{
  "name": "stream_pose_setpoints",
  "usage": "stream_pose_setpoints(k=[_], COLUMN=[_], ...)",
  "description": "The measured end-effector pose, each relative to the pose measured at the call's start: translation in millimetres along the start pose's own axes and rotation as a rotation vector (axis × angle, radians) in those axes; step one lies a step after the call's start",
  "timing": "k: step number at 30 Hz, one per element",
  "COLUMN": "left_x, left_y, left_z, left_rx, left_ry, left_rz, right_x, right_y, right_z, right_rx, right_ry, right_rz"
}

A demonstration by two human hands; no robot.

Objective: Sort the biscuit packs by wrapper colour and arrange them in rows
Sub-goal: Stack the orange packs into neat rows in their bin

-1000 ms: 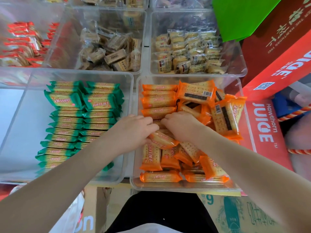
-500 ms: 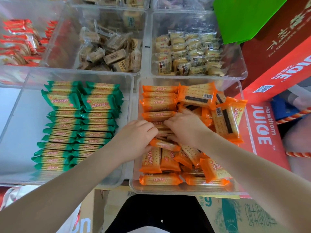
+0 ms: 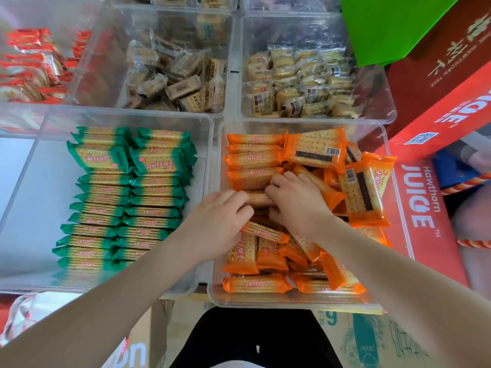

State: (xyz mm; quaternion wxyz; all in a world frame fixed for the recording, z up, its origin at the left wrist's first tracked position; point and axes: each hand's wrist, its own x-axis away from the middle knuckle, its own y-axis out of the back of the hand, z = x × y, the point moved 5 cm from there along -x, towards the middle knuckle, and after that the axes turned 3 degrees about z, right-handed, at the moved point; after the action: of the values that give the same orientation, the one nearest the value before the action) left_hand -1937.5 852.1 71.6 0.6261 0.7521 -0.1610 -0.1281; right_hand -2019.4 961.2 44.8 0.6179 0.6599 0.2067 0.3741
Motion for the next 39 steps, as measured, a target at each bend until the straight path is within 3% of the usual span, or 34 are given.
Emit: stream_pose_setpoints(k=[4,8,12,15,21,26,34,39], left_x=[0.1,-9.8,-12.3,-9.3,4.6,1.1,8.3,9.7], left_y=[3.4,4.1,-6.7,-0.1,19.2,4.5,-7.1,-8.4], left_z=[-3.8,-5.9,-6.9,-3.7,-4.6,-6.6,-7.8,-6.8], left_rx=[-0.047,0.013,-0.015,0.022,0.001,-0.061,-0.028,-0.022], left_ry=[0.035,-0.012,-0.019,-0.022,-0.096,-0.09,-0.123,-0.107], left_rz=[-0.046,-0.104,-0.009,-0.004,-0.049,0.05,0.098,0.094], right_x=[7.2,15.2,19.6,11.3,-10.4,-13.3,-12.7,-20.3], right_y=[18.2,16.7,9.5,11.1,13.4,-3.1,-16.1,-15.6], right_z=[-19.5,-14.5,-5.2,-12.5,-10.0,5.7,13.0,16.9], right_rx=[-0.198,-0.206,-0.347,-0.548,-0.119,0.287,0.358,0.371], right_ry=[-0.001,0.128,0.219,0.151,0.22,0.424,0.231,0.216], right_rz=[0.013,0.154,0.286,0.327,0.13,0.187,0.164,-0.045])
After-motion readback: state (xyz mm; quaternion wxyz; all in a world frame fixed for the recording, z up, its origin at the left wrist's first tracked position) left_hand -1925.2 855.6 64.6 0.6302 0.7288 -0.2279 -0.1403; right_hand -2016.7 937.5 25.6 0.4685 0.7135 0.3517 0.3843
